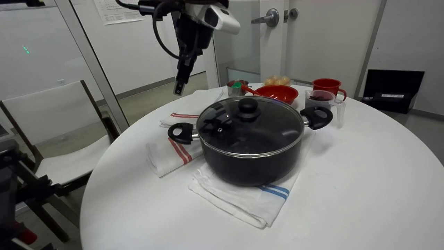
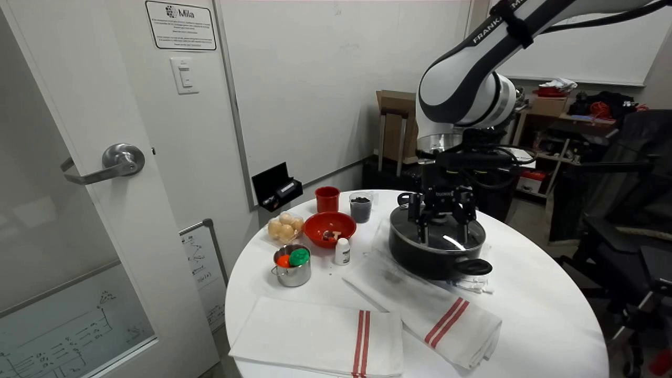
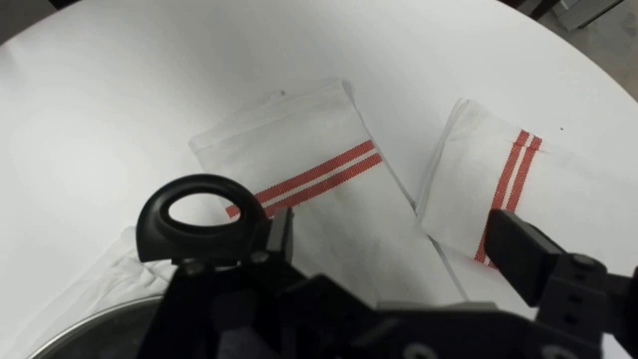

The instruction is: Put the glass lid on the black pot

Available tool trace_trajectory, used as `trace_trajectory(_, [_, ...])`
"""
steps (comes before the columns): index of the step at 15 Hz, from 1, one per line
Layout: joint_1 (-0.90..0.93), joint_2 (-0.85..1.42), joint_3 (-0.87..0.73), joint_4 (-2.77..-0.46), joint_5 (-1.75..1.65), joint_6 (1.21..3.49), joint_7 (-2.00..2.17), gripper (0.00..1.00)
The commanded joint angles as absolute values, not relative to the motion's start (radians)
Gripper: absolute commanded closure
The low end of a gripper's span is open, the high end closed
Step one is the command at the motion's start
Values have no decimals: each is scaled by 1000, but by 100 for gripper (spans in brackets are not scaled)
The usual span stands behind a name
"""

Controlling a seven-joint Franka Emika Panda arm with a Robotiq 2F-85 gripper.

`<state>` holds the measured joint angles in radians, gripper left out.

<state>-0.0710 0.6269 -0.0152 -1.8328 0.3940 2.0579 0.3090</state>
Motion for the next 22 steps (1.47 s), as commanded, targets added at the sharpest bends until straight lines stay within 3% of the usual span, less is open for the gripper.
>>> trace_trajectory(1, [-81, 601, -13, -1882, 457, 2033, 338, 29])
trace_trajectory(6, [-85, 602, -31, -1929, 493, 2030, 387, 66])
trace_trajectory(9, [-92, 613, -46, -1944, 501, 2025, 419, 69])
trace_trajectory(14, [-104, 619, -72, -1940, 492, 2019, 457, 57])
trace_trajectory(16, [-106, 626, -80, -1926, 485, 2013, 467, 58])
trace_trajectory(17, [-106, 630, -83, -1917, 482, 2008, 472, 65])
trace_trajectory(22, [-102, 650, -90, -1876, 467, 1981, 481, 62])
